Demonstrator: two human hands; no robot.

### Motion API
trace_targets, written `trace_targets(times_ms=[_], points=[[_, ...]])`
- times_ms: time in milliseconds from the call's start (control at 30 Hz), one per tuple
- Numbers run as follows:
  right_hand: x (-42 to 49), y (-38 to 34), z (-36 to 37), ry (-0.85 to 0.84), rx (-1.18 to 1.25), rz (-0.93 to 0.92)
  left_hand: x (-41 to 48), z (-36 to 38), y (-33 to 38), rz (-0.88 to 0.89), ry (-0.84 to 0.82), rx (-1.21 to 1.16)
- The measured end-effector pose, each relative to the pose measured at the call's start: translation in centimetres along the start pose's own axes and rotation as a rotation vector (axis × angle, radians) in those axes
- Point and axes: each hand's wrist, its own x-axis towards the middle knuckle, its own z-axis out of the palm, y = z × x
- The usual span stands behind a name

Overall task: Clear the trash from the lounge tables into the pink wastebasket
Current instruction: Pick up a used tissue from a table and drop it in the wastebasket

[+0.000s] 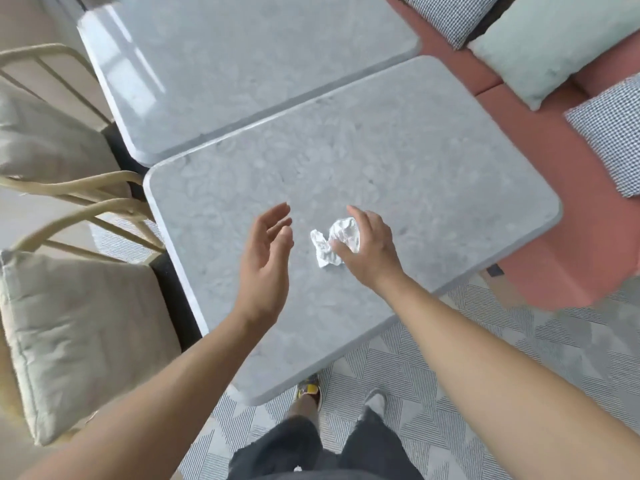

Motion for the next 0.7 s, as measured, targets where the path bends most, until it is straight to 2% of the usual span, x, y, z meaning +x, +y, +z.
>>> trace_targets(times_ms=[267,433,500,567,700], points=[[4.4,2.2,6.9,-0.202,-0.468,0.021,0.5,-1.0,-4.3,-0.103,0.025,0.019],[3.7,2.3,7.9,-0.165,-0.590,-0.138,0.5,-1.4,-5.1,-0.129,0.013,0.028],[3.5,2.7,7.6,-0.229,-0.510,-0.155,0.7,-1.3,-4.9,-0.129,0.002,0.028],[3.2,2.8,6.4,-0.251,-0.324,-0.088,0.8,-1.2,-4.4,-0.121,-0.013,0.031],[1.4,1.6,2.3,-0.023,0.142,0.138,1.0,-0.1,-2.6,-0.101,-0.069,0.009]])
